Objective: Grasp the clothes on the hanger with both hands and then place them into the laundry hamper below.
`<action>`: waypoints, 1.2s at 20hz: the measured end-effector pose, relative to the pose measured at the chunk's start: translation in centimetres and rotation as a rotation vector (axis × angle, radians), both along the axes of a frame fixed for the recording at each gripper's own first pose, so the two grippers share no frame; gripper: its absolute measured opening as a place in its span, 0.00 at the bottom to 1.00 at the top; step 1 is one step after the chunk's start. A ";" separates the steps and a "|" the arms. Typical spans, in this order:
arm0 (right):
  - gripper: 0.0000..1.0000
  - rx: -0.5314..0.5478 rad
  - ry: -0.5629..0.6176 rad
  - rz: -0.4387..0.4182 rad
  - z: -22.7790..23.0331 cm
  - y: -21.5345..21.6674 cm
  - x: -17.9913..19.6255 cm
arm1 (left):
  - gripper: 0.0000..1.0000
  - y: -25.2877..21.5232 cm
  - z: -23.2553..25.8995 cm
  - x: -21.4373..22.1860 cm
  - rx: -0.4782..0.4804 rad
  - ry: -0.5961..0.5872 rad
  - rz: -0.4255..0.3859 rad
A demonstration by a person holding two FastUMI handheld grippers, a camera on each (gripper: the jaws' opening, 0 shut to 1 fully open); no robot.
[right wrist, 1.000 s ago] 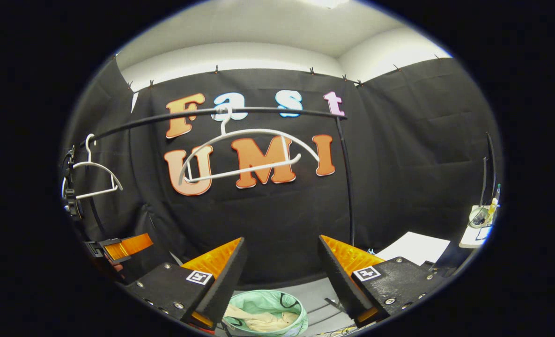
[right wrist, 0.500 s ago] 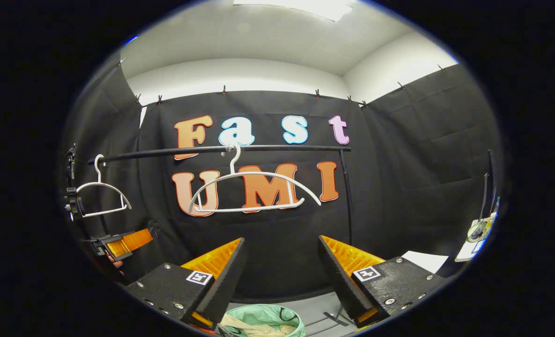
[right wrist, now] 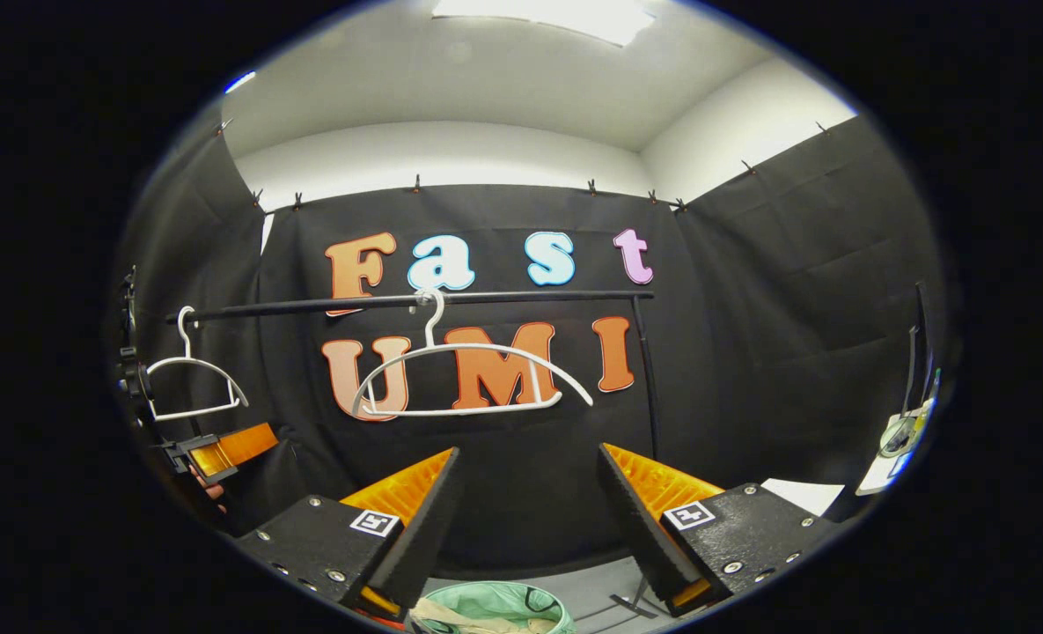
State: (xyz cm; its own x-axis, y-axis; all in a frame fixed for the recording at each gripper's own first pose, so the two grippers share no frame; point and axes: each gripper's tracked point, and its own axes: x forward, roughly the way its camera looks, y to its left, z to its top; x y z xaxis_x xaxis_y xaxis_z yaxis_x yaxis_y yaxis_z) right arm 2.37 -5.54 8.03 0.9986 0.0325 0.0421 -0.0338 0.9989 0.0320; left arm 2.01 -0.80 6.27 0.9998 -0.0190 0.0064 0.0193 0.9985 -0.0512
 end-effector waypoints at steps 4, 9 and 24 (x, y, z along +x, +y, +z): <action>0.94 -0.001 -0.010 0.007 0.2 0.1 -0.2 | 0.97 0.0 0.0 0.0 0.004 -0.002 0.002; 0.94 -0.012 -0.022 0.013 0.4 0.3 -0.7 | 0.97 0.6 -0.2 0.0 0.012 0.006 0.017; 0.94 -0.031 0.009 0.014 -0.7 1.0 -0.3 | 0.97 1.8 -0.7 -1.0 0.009 0.020 0.035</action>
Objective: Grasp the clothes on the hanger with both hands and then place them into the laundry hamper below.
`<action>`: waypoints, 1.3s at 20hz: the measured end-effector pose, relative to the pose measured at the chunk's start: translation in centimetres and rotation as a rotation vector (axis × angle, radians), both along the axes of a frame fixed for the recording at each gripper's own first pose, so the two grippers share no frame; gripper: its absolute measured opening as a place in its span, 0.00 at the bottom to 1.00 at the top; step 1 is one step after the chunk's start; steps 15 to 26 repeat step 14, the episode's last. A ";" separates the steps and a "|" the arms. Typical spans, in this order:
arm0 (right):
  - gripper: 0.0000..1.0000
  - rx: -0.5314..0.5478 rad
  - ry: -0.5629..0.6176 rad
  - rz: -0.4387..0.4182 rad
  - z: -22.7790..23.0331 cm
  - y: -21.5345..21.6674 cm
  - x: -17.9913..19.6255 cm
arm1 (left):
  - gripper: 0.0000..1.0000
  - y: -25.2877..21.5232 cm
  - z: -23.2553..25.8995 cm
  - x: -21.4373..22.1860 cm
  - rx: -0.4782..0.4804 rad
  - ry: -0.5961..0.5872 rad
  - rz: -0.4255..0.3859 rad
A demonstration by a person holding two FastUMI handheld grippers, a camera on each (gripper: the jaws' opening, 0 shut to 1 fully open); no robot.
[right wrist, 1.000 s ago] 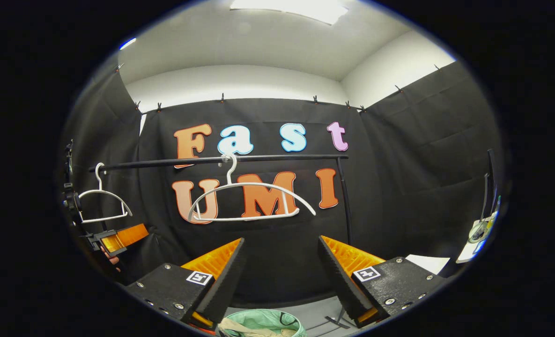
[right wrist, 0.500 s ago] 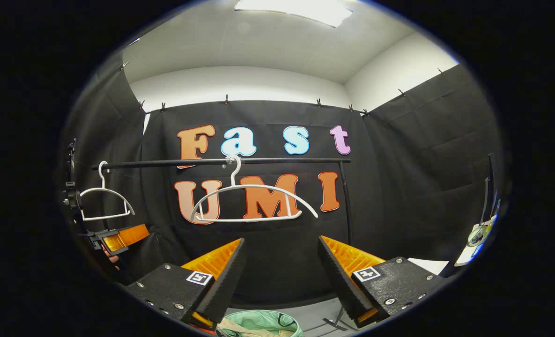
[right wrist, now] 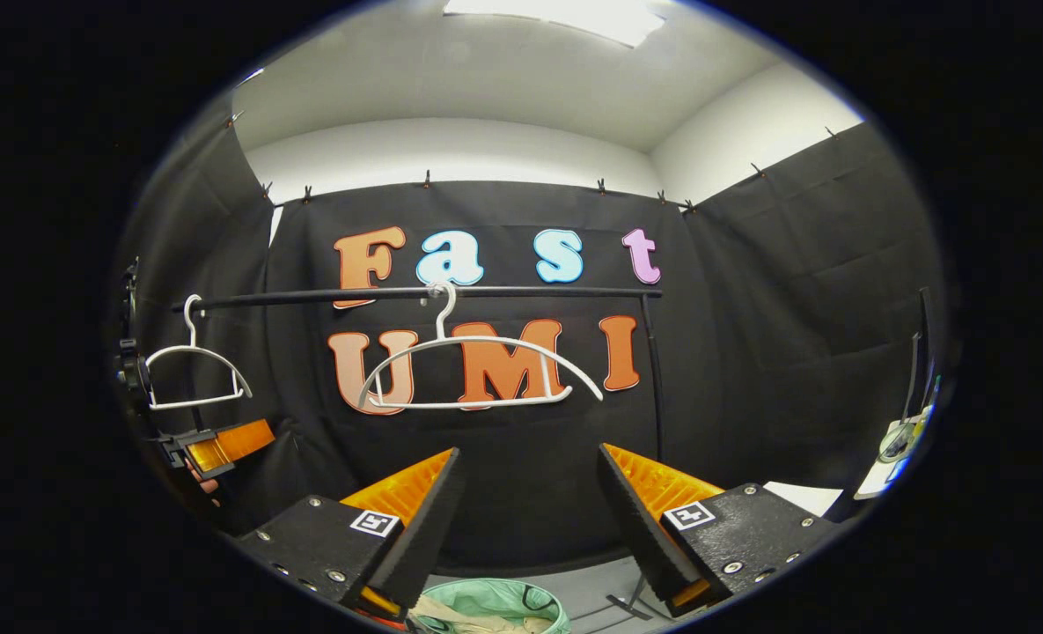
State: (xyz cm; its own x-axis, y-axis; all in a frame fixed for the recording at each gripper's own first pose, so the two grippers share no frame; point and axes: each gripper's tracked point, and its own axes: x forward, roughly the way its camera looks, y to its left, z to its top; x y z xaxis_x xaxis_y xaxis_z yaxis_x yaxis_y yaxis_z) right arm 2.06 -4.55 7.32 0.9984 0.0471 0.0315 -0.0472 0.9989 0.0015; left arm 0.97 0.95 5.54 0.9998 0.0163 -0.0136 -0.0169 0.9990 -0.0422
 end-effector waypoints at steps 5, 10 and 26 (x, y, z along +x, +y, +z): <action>0.94 0.001 0.020 -0.003 -1.2 0.1 0.2 | 1.00 0.1 -0.4 -0.1 0.004 0.008 0.005; 0.94 0.012 0.059 -0.007 -2.7 -0.1 0.6 | 1.00 0.1 -0.7 0.1 0.009 0.013 0.004; 0.94 0.013 0.060 -0.015 -2.9 -0.3 0.6 | 0.97 0.0 -0.7 0.1 0.006 0.017 0.003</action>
